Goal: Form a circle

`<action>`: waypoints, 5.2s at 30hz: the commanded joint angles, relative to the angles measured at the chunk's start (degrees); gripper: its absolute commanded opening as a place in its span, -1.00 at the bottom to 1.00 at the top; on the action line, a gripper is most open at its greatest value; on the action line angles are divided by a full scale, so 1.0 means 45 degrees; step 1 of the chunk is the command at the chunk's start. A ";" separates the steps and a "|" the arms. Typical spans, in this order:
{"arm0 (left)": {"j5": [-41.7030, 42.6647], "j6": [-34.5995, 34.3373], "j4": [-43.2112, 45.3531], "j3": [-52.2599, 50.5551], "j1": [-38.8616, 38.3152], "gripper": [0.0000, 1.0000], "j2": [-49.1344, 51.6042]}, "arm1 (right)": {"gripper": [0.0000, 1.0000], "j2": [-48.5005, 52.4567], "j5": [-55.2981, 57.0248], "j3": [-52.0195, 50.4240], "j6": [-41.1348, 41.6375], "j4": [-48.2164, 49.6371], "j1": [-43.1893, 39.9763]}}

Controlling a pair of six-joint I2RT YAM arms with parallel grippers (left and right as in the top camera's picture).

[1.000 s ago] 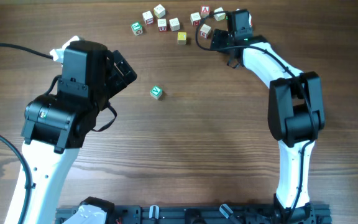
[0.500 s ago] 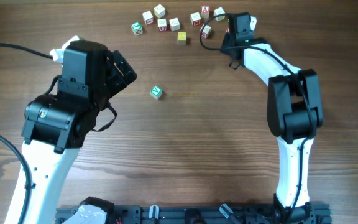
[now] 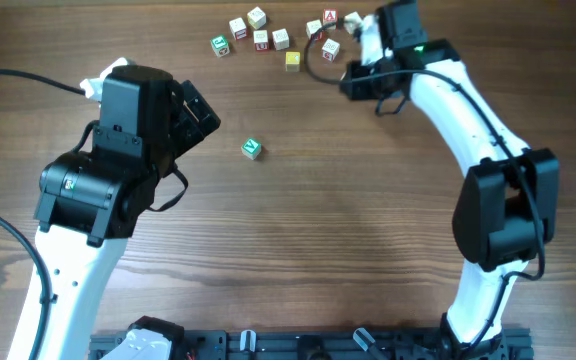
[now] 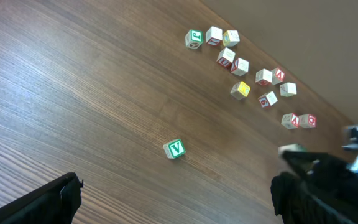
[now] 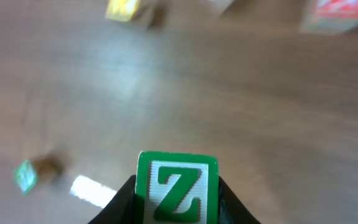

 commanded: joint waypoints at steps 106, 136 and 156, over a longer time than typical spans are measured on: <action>-0.0117 0.0107 0.0034 0.0058 0.0073 1.00 -0.0010 | -0.90 -0.0306 -0.1088 0.3167 0.0699 -0.3934 -0.0529; -0.1122 -0.2385 -0.0068 0.0068 0.4940 1.00 0.0311 | -0.57 -0.0136 0.5581 -0.3589 0.7320 0.3123 0.6688; -0.1209 -0.2375 0.0034 0.0068 0.4945 1.00 0.0369 | 0.34 0.0491 0.3949 -0.3589 0.8296 0.2633 0.7689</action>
